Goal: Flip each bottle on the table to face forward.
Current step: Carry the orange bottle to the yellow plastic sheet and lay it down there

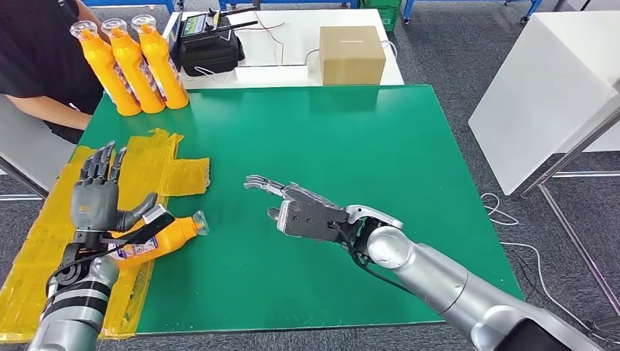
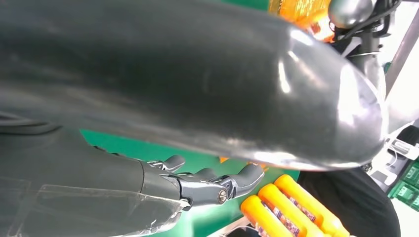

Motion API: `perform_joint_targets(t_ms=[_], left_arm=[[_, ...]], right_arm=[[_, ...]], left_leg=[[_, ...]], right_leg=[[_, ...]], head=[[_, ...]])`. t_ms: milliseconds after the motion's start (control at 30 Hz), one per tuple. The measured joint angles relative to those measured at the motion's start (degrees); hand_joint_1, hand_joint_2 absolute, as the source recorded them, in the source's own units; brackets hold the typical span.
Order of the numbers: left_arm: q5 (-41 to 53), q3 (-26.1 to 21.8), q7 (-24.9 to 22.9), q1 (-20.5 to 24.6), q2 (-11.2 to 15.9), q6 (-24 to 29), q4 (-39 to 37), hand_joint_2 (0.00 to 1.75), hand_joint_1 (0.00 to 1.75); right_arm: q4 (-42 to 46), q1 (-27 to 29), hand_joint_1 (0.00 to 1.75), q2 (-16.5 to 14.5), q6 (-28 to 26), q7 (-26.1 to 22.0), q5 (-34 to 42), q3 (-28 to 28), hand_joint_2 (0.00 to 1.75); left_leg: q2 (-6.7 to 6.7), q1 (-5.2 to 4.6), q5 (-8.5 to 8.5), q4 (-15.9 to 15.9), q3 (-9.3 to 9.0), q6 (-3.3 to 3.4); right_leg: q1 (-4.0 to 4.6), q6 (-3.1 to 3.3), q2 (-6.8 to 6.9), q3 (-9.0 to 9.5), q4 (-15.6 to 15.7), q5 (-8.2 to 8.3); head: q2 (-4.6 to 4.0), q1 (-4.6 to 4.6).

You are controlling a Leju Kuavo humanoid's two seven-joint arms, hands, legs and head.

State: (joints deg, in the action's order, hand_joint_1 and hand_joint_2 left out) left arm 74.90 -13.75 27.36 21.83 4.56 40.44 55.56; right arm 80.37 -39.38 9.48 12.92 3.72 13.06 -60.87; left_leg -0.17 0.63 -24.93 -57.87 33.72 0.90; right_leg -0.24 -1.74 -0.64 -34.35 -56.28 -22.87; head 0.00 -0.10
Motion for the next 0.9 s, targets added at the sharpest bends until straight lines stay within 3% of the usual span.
perform_joint_targets(t_ms=[133, 200, 333, 467, 600, 700, 800, 900], left_arm=[[-7.42, -6.09, 10.18, 1.10, -3.03, 0.00, 1.97, 0.00, 0.00], [-15.55, -8.06, 11.67, 1.97, -4.17, -0.01, 2.72, 0.00, 0.00], [-31.70, -6.22, 7.21, 2.98, -4.54, -0.71, 4.47, 0.00, 0.00], [-50.04, 0.84, -0.31, 1.08, -3.76, -7.66, 8.45, 0.00, 0.00], [-56.88, 6.36, -2.28, -1.67, -3.25, -11.61, 12.99, 0.00, 0.00], [-66.04, 8.72, -3.76, -4.58, -3.36, -19.84, 16.89, 0.00, 0.00], [-74.54, 12.36, -2.95, -12.76, -4.74, -30.64, 25.06, 0.00, 0.00], [-78.37, 18.48, -0.46, -20.85, -7.19, -35.35, 33.08, 0.00, 0.00]], right_arm=[[0.02, 0.40, 0.00, 0.05, -0.88, -0.03, -0.39, 0.00, 0.00], [0.10, 1.10, 0.00, 0.13, -1.42, -0.13, -0.86, 0.00, 0.00], [0.81, 2.57, 0.00, 0.25, -2.38, -0.07, -1.64, 0.03, 0.00], [2.30, 5.64, 0.00, 0.26, -5.49, -1.62, -4.95, 1.25, 0.00], [3.93, 9.21, 0.00, 0.38, -7.56, -3.21, -8.23, 3.41, 0.00], [5.92, 13.45, 0.00, -0.28, -15.62, -5.80, -16.39, 6.37, 0.00], [11.16, 23.03, 0.00, -2.98, -31.26, -11.76, -31.81, 13.06, 0.00], [16.76, 31.55, 0.00, -5.39, -41.30, -18.66, -36.62, 18.40, 0.00]], left_leg=[[-0.02, 0.00, 0.01, 0.00, 0.01, -0.01], [-0.01, -0.01, 0.01, 0.00, 0.00, -0.01], [-0.03, -0.01, 0.01, 0.00, 0.01, 0.00], [-0.04, 0.00, 0.00, 0.00, 0.04, 0.00], [-0.03, -0.01, -0.01, 0.00, 0.12, 0.00], [-0.03, -0.02, -0.04, 0.00, 0.12, -0.01], [-0.03, -0.03, -0.24, 0.00, 0.11, 0.01], [-0.04, -0.04, -0.45, 0.00, 0.15, 0.07]], right_leg=[[0.01, 0.01, 0.02, -0.01, 0.00, 0.01], [0.01, 0.05, 0.01, -0.01, 0.00, 0.04], [0.01, 0.07, 0.02, -0.01, 0.01, 0.05], [0.01, 0.07, 0.04, -0.02, 0.01, 0.04], [0.01, 0.07, 0.04, -0.10, 0.01, 0.04], [0.00, 0.07, 0.03, -0.10, 0.03, 0.02], [-0.01, 0.05, 0.04, -0.10, 0.04, -0.17], [-0.02, 0.00, 0.05, -0.12, 0.06, -0.35]], head=[[0.00, 0.02], [0.00, 0.00], [0.00, 0.02], [0.00, 0.01], [0.00, 0.00], [0.00, 0.01], [0.00, 0.00], [0.00, 0.00]])
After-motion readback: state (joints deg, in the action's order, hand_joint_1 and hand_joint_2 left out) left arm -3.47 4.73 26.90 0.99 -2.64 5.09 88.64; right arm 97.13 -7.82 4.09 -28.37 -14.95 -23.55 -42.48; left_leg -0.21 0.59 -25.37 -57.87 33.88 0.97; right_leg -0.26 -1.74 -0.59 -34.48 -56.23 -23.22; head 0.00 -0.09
